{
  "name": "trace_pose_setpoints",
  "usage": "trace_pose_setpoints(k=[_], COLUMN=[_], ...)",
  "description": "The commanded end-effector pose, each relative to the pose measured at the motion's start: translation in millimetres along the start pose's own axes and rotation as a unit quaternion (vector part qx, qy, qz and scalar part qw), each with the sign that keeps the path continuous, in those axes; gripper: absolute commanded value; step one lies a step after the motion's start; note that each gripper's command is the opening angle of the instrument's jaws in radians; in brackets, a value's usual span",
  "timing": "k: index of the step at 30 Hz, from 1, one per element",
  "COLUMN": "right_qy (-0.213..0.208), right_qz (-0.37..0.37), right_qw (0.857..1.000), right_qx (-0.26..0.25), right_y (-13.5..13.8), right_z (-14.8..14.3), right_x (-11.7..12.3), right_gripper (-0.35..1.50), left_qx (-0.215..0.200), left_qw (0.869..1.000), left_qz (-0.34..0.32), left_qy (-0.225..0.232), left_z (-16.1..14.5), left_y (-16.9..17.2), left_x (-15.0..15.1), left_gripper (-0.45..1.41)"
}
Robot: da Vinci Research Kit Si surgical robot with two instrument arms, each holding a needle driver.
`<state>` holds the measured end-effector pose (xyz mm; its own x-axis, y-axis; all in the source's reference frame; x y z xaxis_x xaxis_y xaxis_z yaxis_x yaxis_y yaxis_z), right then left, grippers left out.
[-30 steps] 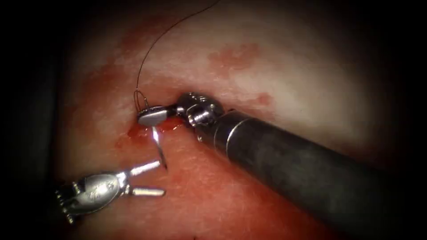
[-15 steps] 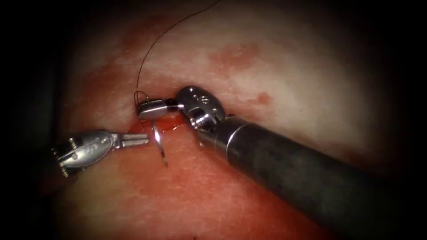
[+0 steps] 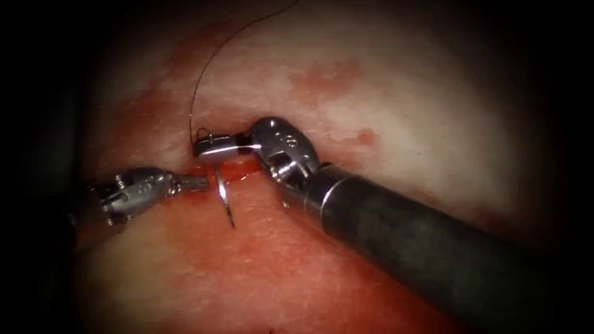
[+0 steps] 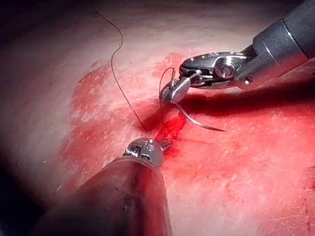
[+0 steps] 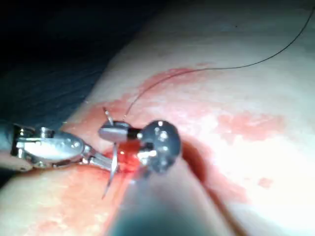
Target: Wound Closure
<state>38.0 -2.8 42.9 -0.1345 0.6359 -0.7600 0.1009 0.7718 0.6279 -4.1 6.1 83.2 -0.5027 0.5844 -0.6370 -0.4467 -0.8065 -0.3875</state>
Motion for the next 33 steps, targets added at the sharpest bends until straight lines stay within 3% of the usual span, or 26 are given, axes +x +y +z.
trace_pose_setpoints(k=[1, 8, 17, 23, 33], right_qy=[0.0, 0.0, -0.001, 0.003, 0.01], right_qz=[-0.008, -0.034, -0.099, -0.124, -0.166], right_qw=[1.0, 0.999, 0.995, 0.992, 0.986], right_qx=[0.001, -0.002, 0.0, -0.006, -0.015], right_y=[0.8, 1.1, 2.6, 3.9, 5.3], right_z=[0.7, 0.8, 1.2, 1.7, 2.7], right_x=[-0.3, -0.3, -0.9, -1.4, -1.5], right_gripper=[-0.35, -0.35, -0.35, -0.35, -0.35], left_qx=[-0.002, -0.012, -0.051, -0.11, -0.149], left_qw=[1.0, 0.999, 0.989, 0.983, 0.977], left_qz=[0.003, 0.0, 0.005, -0.008, -0.001], left_qy=[-0.004, -0.038, -0.137, -0.145, -0.154], left_z=[1.1, 1.7, 2.2, 2.1, 1.2], left_y=[-0.1, -0.4, -0.3, 0.9, 3.8], left_x=[-0.3, -1.0, -0.3, 0.1, 0.9], left_gripper=[-0.45, -0.45, -0.45, -0.45, -0.45])
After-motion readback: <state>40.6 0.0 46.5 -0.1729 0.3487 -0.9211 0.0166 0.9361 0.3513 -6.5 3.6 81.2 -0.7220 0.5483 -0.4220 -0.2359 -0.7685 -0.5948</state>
